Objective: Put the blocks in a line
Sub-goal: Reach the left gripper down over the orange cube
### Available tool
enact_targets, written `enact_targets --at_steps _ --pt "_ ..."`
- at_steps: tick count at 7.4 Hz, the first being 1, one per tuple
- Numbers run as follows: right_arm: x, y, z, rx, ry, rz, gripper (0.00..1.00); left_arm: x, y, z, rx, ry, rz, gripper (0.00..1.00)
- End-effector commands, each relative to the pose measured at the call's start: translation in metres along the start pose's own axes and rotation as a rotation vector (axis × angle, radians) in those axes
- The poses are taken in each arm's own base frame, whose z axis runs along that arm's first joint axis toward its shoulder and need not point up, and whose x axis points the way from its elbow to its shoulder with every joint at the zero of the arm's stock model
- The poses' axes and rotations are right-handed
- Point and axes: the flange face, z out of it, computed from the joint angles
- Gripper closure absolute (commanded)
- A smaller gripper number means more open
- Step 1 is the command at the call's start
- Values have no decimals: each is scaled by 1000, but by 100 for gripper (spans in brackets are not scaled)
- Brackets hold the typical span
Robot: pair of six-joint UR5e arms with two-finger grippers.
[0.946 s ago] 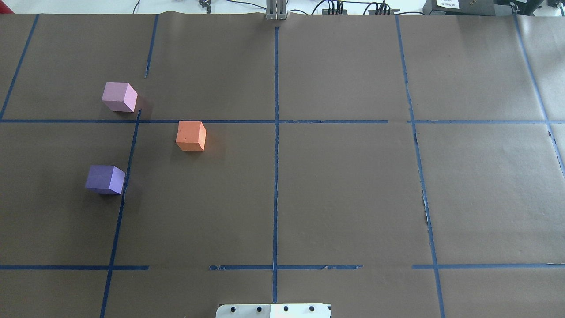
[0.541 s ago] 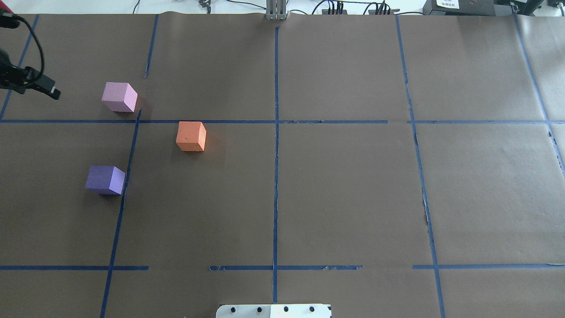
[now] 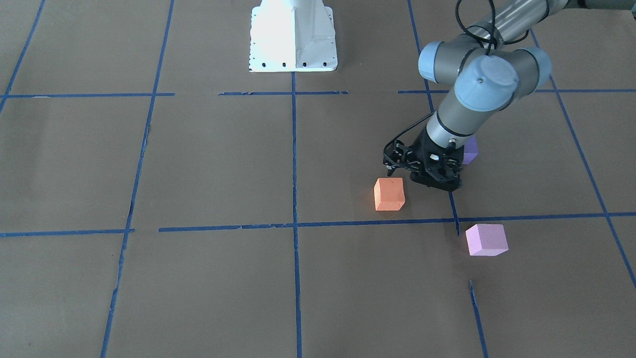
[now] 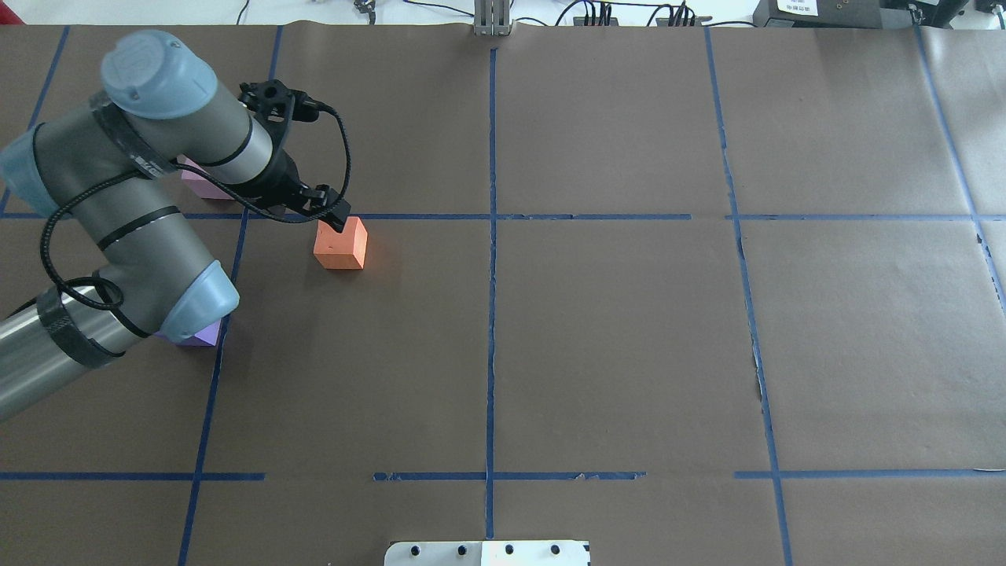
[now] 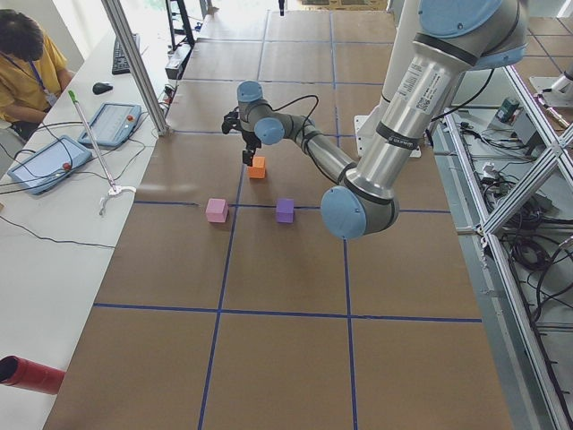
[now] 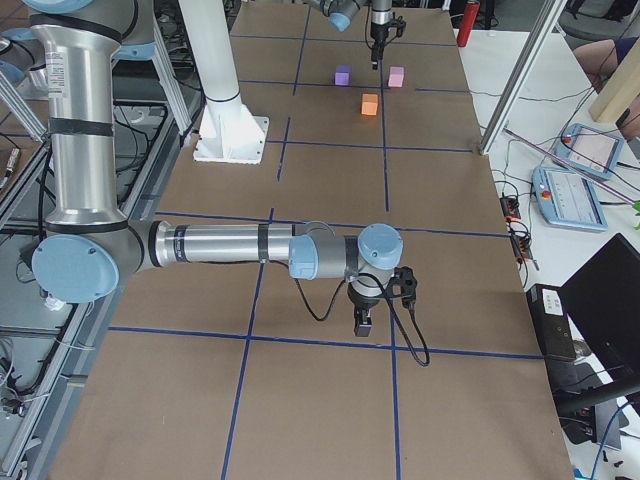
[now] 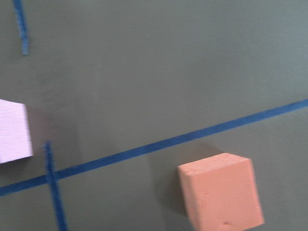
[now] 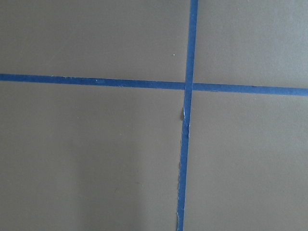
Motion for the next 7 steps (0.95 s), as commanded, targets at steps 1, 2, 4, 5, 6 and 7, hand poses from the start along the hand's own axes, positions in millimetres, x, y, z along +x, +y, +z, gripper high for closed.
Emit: enact_targets --at_steps 1,2,4,5,6,7 --pt "0 0 0 0 0 0 0 20 2 15 29 -65 -13 1" --pt "0 0 0 0 0 0 0 20 1 18 13 -90 -88 1" --pt "0 0 0 0 0 0 0 21 -5 33 -3 -107 -152 1" --pt "0 0 0 0 0 0 0 24 -4 44 -19 -114 -151 1" --pt "0 0 0 0 -2 0 0 24 -3 47 -24 -117 -153 1" --pt "0 0 0 0 0 0 0 20 -4 53 -32 -127 -159 1"
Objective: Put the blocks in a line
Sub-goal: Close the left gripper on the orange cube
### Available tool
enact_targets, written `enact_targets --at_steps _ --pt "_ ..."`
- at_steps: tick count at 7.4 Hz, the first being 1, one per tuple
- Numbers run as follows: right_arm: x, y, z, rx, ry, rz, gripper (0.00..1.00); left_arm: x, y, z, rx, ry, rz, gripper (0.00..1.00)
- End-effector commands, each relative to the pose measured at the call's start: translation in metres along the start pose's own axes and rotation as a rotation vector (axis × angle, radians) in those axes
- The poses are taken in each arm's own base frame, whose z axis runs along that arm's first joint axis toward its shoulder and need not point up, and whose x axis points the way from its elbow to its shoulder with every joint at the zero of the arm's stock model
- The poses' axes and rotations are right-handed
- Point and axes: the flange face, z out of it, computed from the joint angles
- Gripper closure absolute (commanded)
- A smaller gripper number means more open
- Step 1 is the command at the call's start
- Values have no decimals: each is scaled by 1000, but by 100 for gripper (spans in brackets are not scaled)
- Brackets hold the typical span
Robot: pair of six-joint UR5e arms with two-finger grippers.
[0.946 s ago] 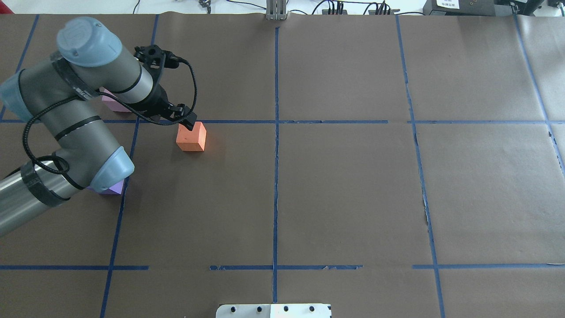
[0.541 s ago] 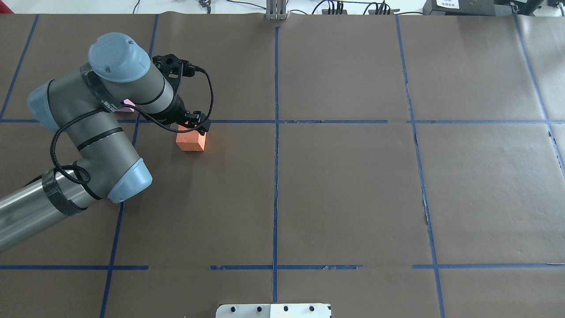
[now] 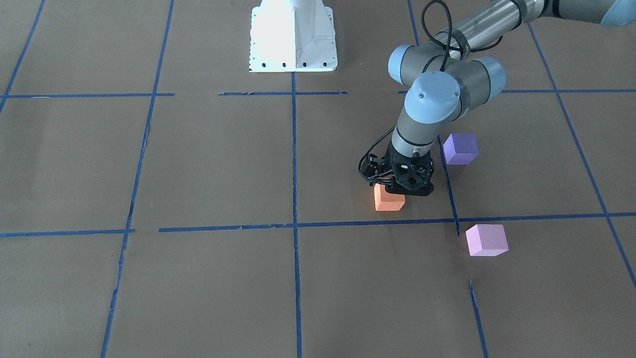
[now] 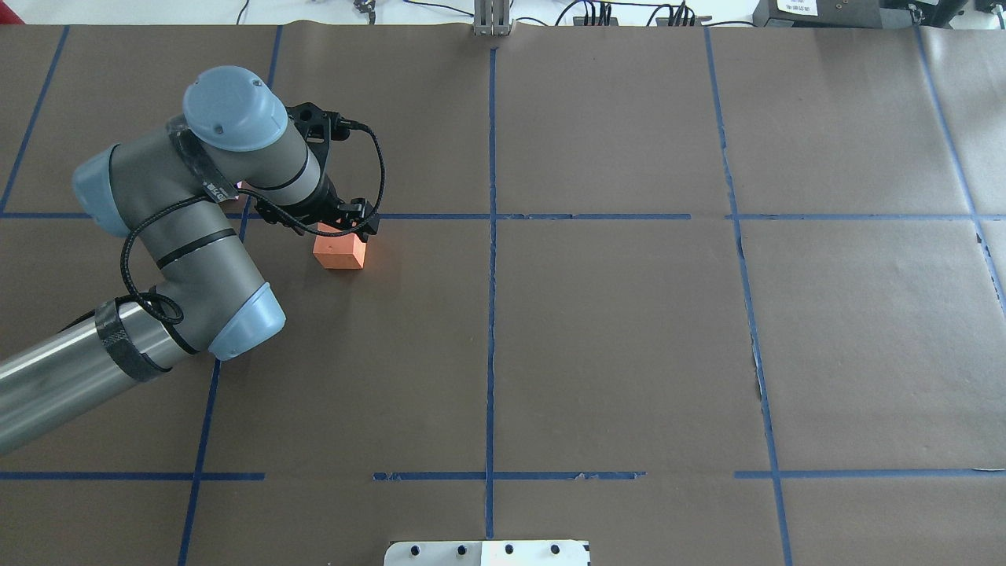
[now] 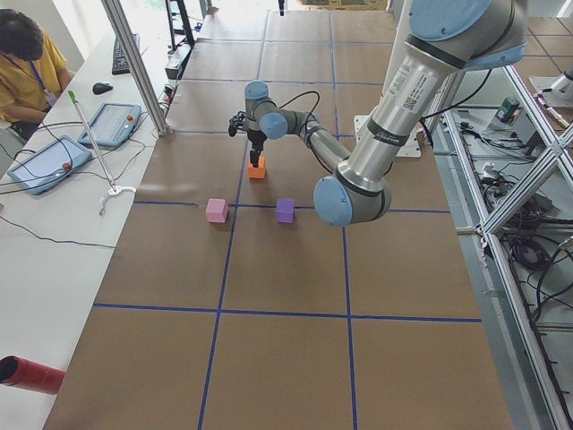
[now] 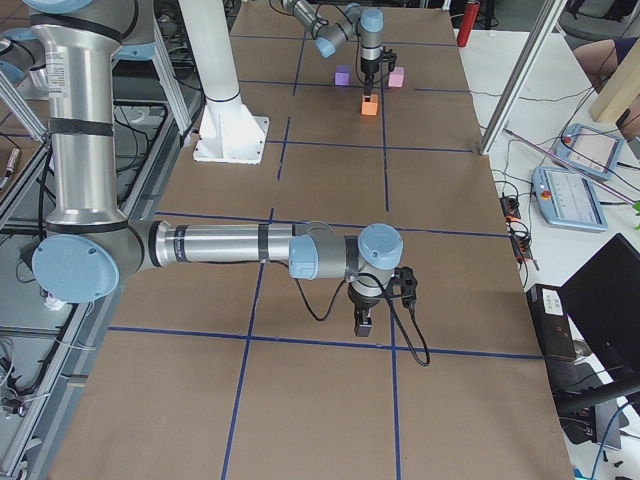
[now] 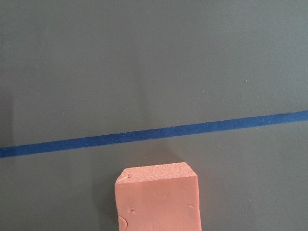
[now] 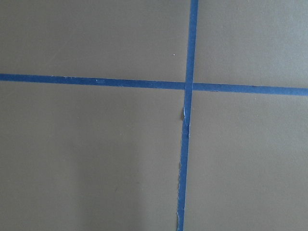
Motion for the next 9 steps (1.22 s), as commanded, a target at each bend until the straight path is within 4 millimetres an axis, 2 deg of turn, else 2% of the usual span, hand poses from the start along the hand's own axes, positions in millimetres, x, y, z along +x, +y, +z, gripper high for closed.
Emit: enact_targets --at_steps 1,6,8,9 --pt "0 0 0 -1 1 1 0 -3 -1 10 -13 -12 -8 1" --pt "0 0 0 0 1 0 0 -4 -8 29 -24 -21 -11 1" --pt "0 0 0 0 1 0 0 -6 -11 38 -14 -8 -4 4" --pt "0 0 0 -1 1 1 0 -5 -11 38 -15 -8 -2 11"
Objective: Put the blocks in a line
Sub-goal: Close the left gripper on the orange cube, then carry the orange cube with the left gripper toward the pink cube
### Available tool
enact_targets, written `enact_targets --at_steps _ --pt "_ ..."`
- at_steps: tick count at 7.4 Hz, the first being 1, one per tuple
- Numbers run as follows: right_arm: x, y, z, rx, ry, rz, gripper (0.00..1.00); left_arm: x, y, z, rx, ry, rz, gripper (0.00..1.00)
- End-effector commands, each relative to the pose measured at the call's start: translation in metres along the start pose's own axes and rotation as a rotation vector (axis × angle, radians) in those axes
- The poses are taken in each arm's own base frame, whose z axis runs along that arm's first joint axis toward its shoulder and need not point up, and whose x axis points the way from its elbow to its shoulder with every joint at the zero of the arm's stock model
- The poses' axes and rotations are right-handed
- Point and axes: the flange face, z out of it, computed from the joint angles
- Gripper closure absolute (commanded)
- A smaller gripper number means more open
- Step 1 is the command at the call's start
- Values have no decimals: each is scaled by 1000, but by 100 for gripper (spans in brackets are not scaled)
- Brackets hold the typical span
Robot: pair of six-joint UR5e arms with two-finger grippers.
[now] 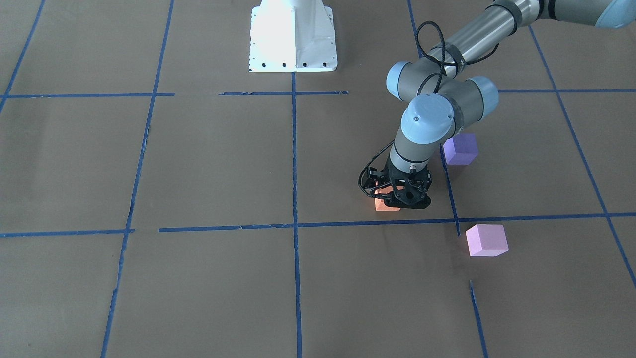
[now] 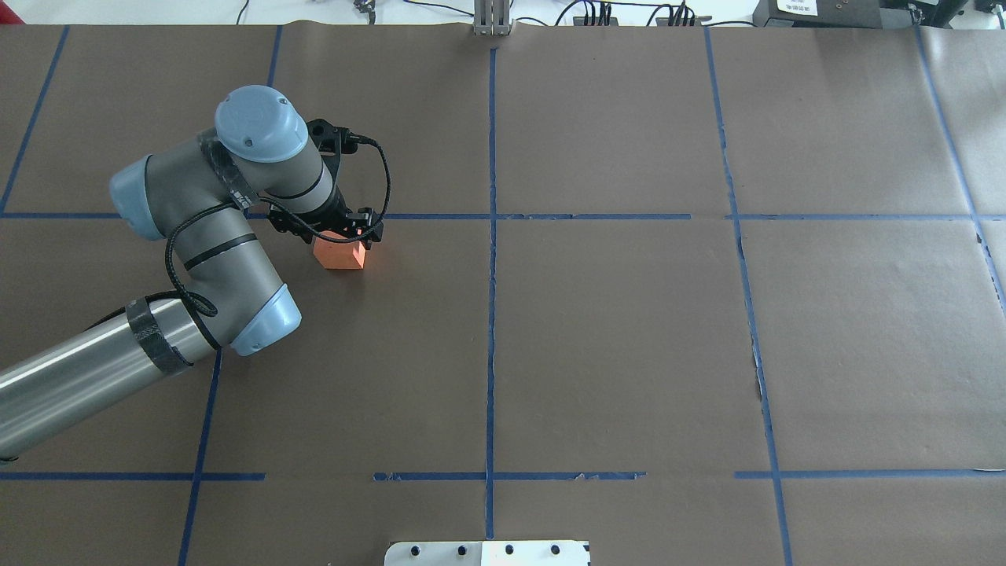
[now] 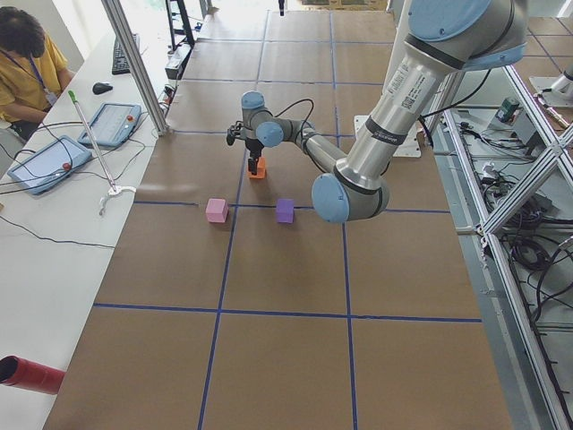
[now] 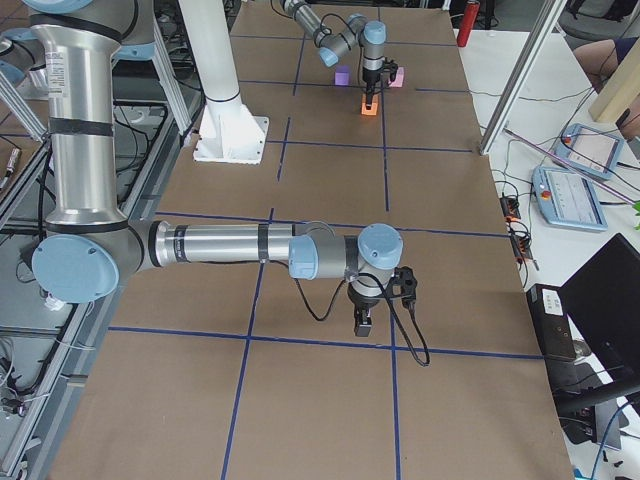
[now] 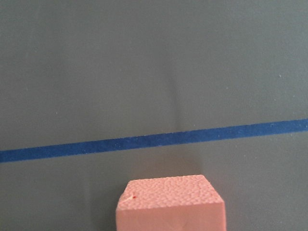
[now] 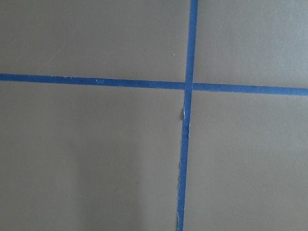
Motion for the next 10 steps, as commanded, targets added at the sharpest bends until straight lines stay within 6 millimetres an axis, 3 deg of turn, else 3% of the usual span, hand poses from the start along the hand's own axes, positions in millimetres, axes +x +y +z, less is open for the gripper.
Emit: enact_targets --at_steps 1,2,3,4,5,7,8,9,10 --pt "0 0 0 -1 0 1 0 -1 -1 2 1 2 1 24" --pt "0 0 0 0 0 0 0 1 -1 0 4 5 1 38" --pt "0 0 0 -1 0 1 0 4 -2 -3 7 10 4 59" --pt "0 0 0 0 0 0 0 4 -2 -4 9 10 6 68" --pt "0 0 0 -1 0 1 0 5 -2 -11 17 17 10 74" --pt "0 0 0 -1 0 1 0 0 -2 -62 42 15 -4 76" --pt "0 0 0 0 0 0 0 -30 -14 -78 64 -3 -36 73" --pt "0 0 0 0 0 0 0 -64 -4 -81 70 -17 -12 73" --pt "0 0 0 -1 0 1 0 -106 -10 -94 90 -37 -5 73"
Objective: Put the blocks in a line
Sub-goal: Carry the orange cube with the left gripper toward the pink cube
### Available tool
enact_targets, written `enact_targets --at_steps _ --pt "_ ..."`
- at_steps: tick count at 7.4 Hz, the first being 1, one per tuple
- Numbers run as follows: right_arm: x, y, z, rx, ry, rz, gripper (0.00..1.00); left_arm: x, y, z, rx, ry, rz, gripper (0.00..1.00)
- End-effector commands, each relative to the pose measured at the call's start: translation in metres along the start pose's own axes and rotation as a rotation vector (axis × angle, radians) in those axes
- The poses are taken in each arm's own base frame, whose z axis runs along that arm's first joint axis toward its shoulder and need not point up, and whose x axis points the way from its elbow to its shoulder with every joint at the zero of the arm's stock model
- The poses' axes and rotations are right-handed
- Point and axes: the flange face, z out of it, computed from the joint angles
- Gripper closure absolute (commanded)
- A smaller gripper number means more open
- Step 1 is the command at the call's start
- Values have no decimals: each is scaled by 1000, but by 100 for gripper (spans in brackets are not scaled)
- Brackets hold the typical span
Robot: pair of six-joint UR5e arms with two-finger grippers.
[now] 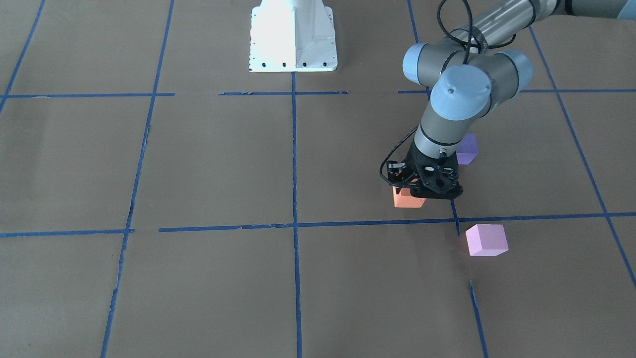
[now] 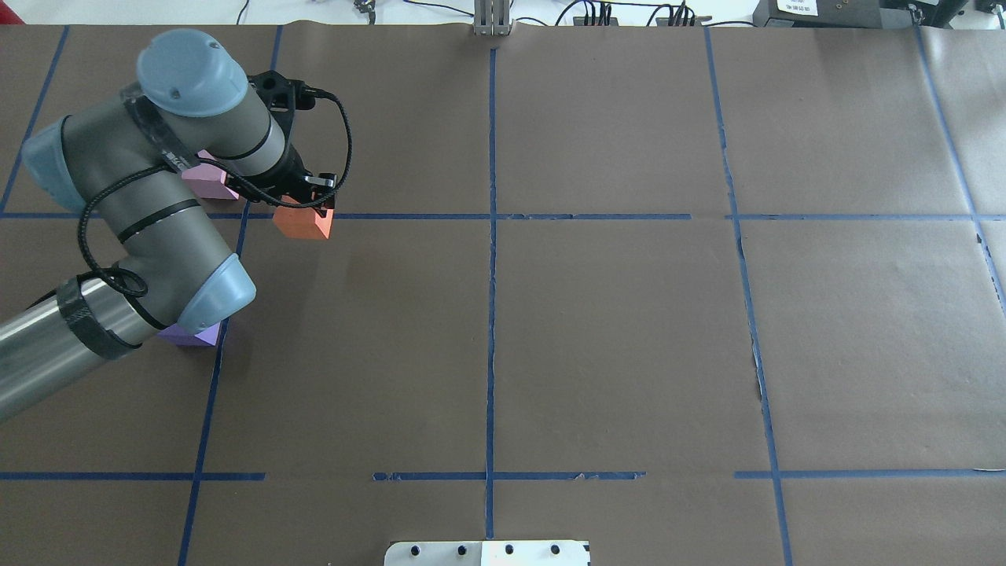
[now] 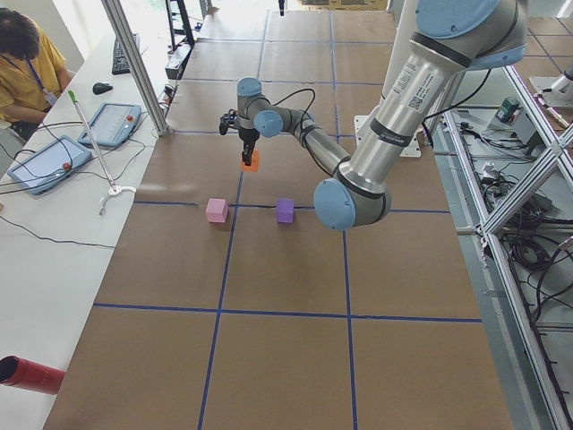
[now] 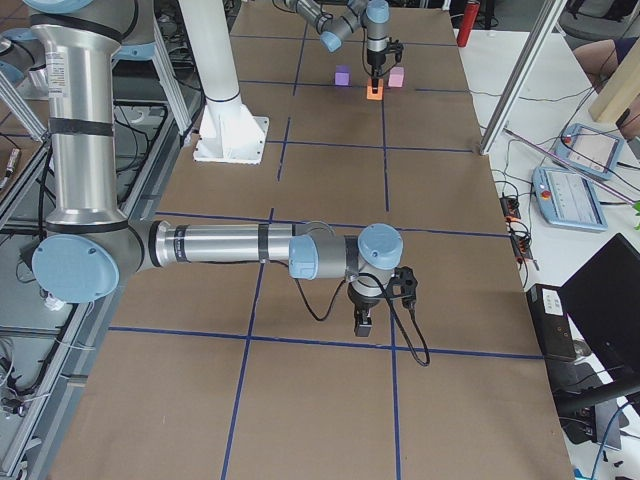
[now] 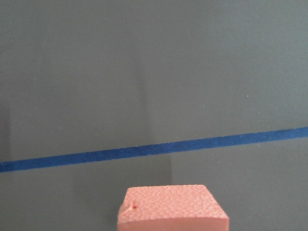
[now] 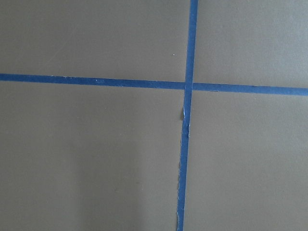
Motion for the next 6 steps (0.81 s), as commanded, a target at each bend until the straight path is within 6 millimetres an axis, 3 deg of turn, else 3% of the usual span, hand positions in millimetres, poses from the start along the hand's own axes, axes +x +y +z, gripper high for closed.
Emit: enact_targets --at_steps 1,2,3,6 --pt "0 0 0 0 0 0 0 -95 -7 -14 24 -54 -8 73" --pt "0 0 0 0 0 0 0 -133 1 -7 -10 -65 -10 72" --pt "0 0 0 -1 0 1 0 -151 1 -8 -24 -63 -25 72" --pt "0 0 0 0 0 0 0 -150 8 12 -124 3 -53 72"
